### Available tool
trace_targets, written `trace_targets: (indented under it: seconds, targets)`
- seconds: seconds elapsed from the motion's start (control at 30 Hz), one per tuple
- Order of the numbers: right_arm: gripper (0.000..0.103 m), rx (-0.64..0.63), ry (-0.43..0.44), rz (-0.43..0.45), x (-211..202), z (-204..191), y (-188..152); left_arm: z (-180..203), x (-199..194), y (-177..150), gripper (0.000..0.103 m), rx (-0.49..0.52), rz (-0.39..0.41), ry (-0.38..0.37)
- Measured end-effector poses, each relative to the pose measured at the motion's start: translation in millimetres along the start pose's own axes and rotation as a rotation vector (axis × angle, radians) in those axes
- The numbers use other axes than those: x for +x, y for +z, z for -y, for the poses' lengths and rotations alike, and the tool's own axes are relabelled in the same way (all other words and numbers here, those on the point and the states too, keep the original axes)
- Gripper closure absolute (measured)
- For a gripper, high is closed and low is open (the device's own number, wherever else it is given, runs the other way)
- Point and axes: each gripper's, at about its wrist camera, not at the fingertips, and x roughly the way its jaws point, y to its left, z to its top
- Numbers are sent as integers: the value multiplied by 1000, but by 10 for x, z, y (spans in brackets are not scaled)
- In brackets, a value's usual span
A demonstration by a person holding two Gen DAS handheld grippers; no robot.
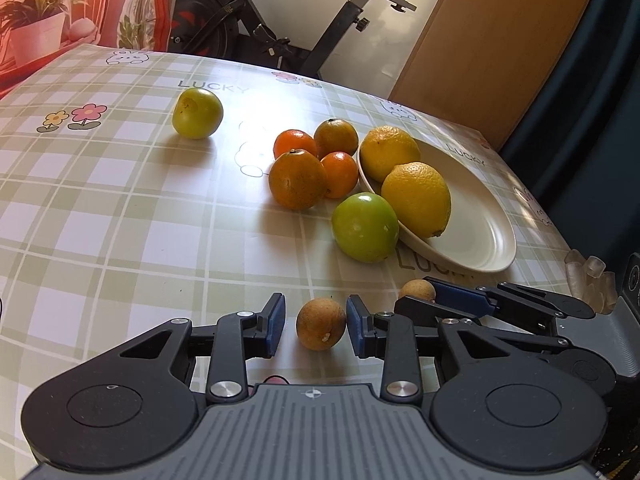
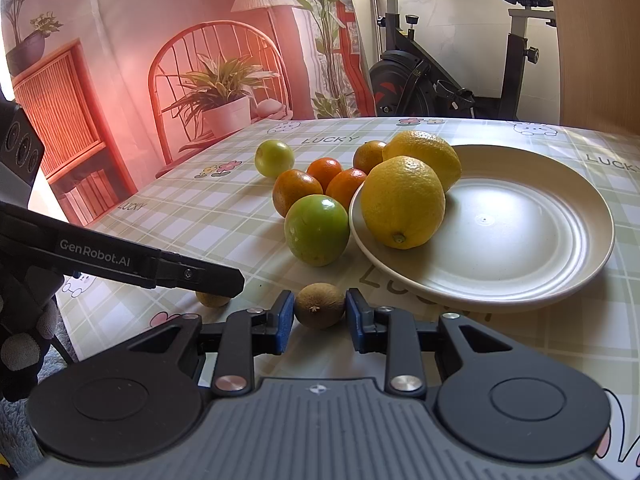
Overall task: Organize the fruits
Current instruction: 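Close the left gripper on the second brown kiwi and lift both kiwis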
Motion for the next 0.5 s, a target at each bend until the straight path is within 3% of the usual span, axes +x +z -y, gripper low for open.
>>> trace_targets:
  seconds: [0.33,0.4,0.5]
  targets:
    - [72,0,0,0,3,0,0,69,-51,-69,69,53,5,34]
    - [72,-1,0,0,2,1,0,72,-47,-69,75,57,5,28]
    - [72,0,0,0,2,3,1,122,-47,-89,75,78,9,33]
